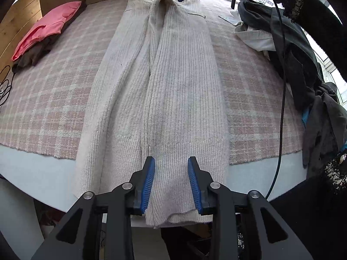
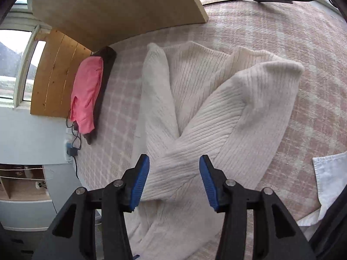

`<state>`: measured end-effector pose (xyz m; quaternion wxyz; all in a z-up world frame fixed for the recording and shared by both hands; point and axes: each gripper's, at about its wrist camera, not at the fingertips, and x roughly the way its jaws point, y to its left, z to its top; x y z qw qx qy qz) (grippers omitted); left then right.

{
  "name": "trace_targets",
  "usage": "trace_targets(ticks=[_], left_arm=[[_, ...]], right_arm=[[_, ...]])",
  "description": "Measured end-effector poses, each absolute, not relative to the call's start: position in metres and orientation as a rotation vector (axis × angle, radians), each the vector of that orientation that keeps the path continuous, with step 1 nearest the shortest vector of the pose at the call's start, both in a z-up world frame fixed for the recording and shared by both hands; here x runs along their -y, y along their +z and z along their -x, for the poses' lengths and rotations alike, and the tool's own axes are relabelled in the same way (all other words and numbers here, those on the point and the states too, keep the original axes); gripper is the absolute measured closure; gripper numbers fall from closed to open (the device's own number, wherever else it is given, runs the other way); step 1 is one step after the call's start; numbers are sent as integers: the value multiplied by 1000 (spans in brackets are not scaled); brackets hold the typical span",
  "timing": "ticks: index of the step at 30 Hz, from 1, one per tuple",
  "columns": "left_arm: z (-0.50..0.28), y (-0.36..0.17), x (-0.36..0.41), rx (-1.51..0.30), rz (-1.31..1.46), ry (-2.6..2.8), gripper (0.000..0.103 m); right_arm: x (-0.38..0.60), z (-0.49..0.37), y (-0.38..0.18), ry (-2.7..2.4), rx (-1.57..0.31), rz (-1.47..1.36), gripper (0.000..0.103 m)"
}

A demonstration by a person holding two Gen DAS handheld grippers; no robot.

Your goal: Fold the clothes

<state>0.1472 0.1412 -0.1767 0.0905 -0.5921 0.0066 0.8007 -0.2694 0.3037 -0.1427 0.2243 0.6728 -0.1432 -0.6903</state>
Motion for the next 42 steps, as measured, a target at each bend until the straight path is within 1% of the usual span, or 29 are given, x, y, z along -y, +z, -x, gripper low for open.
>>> trace_targets(ticks=[1, 3, 7, 8, 9, 11, 14, 15, 16, 17, 18, 20, 23, 26, 30, 34, 37, 38, 40, 41, 42], left_arm=[[-150, -176, -139, -15, 1756, 2387, 67], [-157, -173, -133, 4, 1747, 2404, 65], [-164, -175, -118, 61, 1762, 2413, 65], [-163, -177, -117, 72, 1764, 2401, 65], [-162, -180, -117, 74, 1758, 2390, 65], [-159, -186, -122, 52, 1759, 2371, 65], [-157, -191, -134, -14, 1734, 2362, 67], [-157, -191, -138, -18, 1712, 2358, 71], [-157, -191, -141, -21, 1689, 2352, 88], [-158, -191, -143, -3, 1672, 2342, 93], [-158, -190, -143, -7, 1660, 2351, 94], [-160, -188, -145, -10, 1652, 2342, 96], [-158, -173, -151, 108, 1583, 2289, 97], [-162, -155, -164, 135, 1509, 2246, 97], [-166, -146, -164, 191, 1454, 2207, 97], [-161, -169, -140, 307, 1537, 2189, 97], [-158, -199, -128, 231, 1683, 2227, 96], [-157, -201, -125, 232, 1693, 2232, 93], [-156, -194, -122, 229, 1713, 2249, 92], [-158, -188, -123, 195, 1714, 2268, 89], [-161, -180, -121, 168, 1697, 2294, 87]], right_arm=[[-294, 267, -144, -1904, 339, -1878, 56], [-277, 263, -151, -1892, 237, -1931, 55], [-262, 258, -162, -1881, 148, -1987, 54], [-259, 258, -162, -1891, 121, -1984, 53], [-256, 258, -164, -1895, 89, -1988, 49], [-250, 260, -172, -1892, 25, -2008, 47], [-247, 257, -174, -1908, -17, -1987, 47], [-247, 255, -172, -1915, -32, -1966, 51], [-248, 252, -170, -1923, -50, -1943, 57], [-249, 250, -169, -1927, -61, -1928, 70], [-251, 248, -169, -1928, -70, -1917, 78], [-257, 244, -165, -1937, -60, -1885, 82], [-269, 238, -155, -1957, -52, -1847, 85], [-284, 230, -140, -1977, -72, -1826, 87], [-315, 230, -119, -1989, -20, -1841, 87], [-315, 238, -114, -2007, -58, -1861, 88], [-286, 249, -140, -1962, -68, -1895, 87], [-272, 252, -152, -1925, -78, -1901, 85], [-257, 257, -162, -1880, -106, -1927, 80], [-251, 259, -165, -1860, -120, -1940, 77], [-254, 261, -158, -1852, -83, -1910, 77]])
